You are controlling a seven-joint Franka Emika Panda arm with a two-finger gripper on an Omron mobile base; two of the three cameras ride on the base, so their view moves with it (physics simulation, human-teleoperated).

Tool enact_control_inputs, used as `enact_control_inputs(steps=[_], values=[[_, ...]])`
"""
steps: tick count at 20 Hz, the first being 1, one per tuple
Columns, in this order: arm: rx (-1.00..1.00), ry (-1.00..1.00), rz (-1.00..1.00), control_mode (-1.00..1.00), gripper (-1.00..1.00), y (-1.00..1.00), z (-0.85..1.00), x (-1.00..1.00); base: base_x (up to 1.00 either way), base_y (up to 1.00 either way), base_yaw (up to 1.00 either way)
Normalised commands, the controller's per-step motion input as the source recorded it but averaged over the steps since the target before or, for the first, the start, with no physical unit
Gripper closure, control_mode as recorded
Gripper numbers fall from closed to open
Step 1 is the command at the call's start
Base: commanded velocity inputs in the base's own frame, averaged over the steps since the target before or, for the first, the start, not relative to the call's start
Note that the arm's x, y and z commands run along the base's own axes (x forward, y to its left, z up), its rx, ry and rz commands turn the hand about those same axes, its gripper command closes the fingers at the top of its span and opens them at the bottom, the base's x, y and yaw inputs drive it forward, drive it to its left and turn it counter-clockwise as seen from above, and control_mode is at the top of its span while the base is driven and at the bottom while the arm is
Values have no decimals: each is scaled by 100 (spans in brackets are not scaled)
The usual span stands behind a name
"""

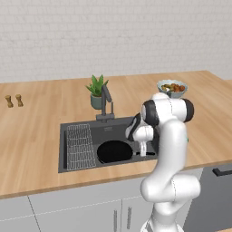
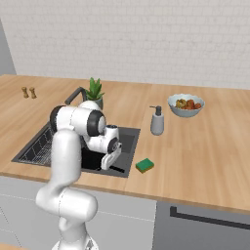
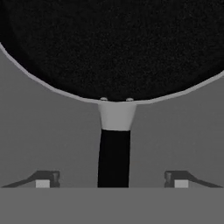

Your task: Pick the pan and sponge and place them into the sink. Then turn on the water.

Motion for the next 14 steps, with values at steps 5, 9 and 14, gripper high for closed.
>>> enact_control_inputs(steps=[5,9,14], values=[[4,10,0,-100,-100,0,83,0,0,0,0],[1,9,0,-100,-100,0,96,0,0,0,0],[0,6,-2,-100,-100,0,90,-11,0,0,0]])
